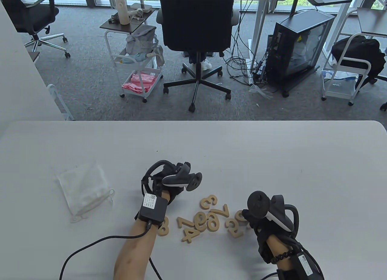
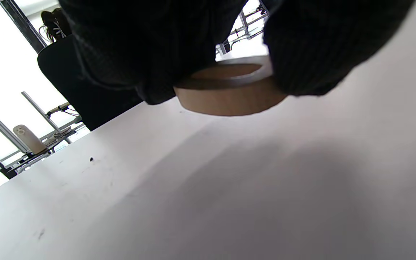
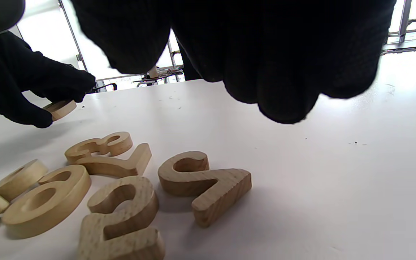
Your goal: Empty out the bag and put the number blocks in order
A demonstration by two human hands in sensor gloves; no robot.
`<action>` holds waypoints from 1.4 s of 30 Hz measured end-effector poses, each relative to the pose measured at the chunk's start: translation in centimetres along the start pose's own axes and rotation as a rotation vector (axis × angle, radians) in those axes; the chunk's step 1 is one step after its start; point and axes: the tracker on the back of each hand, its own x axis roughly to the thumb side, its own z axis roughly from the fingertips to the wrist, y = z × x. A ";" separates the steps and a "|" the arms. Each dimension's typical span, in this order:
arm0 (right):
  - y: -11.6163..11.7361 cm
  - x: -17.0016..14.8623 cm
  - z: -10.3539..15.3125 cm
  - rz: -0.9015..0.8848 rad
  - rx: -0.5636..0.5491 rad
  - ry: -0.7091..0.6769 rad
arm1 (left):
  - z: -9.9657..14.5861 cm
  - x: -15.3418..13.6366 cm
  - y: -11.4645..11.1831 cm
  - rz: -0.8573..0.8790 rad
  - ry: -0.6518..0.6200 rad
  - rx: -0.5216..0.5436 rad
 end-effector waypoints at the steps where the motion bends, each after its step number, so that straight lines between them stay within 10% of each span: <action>1: 0.0 0.0 0.0 0.000 0.001 -0.001 | -0.2 -0.1 -0.3 -0.004 -0.004 -0.011; 28: -0.1 0.3 0.1 -0.006 0.018 -0.022 | -0.2 -1.1 -1.0 0.074 0.030 -0.091; 42: -1.2 3.5 2.5 0.003 -0.204 -0.252 | 19.5 -3.7 2.5 0.249 0.297 0.259</action>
